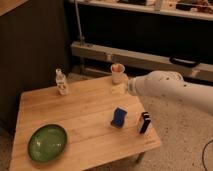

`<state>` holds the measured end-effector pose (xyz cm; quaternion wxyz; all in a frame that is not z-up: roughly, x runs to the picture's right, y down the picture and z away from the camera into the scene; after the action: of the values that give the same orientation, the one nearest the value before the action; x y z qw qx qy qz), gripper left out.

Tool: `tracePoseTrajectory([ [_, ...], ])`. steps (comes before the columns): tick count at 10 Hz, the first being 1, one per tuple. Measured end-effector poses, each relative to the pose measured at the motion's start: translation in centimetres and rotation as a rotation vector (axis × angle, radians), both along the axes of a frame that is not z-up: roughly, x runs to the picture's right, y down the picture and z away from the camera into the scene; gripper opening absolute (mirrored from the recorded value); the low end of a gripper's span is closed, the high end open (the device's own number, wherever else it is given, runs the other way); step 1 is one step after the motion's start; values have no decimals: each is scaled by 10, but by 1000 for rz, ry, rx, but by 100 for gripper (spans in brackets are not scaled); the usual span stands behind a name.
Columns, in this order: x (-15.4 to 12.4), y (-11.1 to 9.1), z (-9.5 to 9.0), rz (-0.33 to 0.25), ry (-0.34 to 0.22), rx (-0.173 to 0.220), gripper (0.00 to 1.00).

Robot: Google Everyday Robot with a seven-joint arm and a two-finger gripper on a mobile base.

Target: Move the arm in a circular motion

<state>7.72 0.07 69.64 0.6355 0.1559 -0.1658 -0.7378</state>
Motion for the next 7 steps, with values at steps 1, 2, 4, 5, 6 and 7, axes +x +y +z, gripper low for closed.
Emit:
tracePoseTrajectory([
  [1, -23, 12, -20, -31, -20, 17, 80],
  [2, -41, 19, -33, -56, -38, 31, 80],
  [4, -94, 36, -70, -140, -105, 72, 80],
  [5, -117, 43, -87, -183, -136, 93, 80],
  [6, -137, 48, -100, -221, -164, 110, 80],
  [7, -168, 55, -121, -278, -208, 138, 80],
])
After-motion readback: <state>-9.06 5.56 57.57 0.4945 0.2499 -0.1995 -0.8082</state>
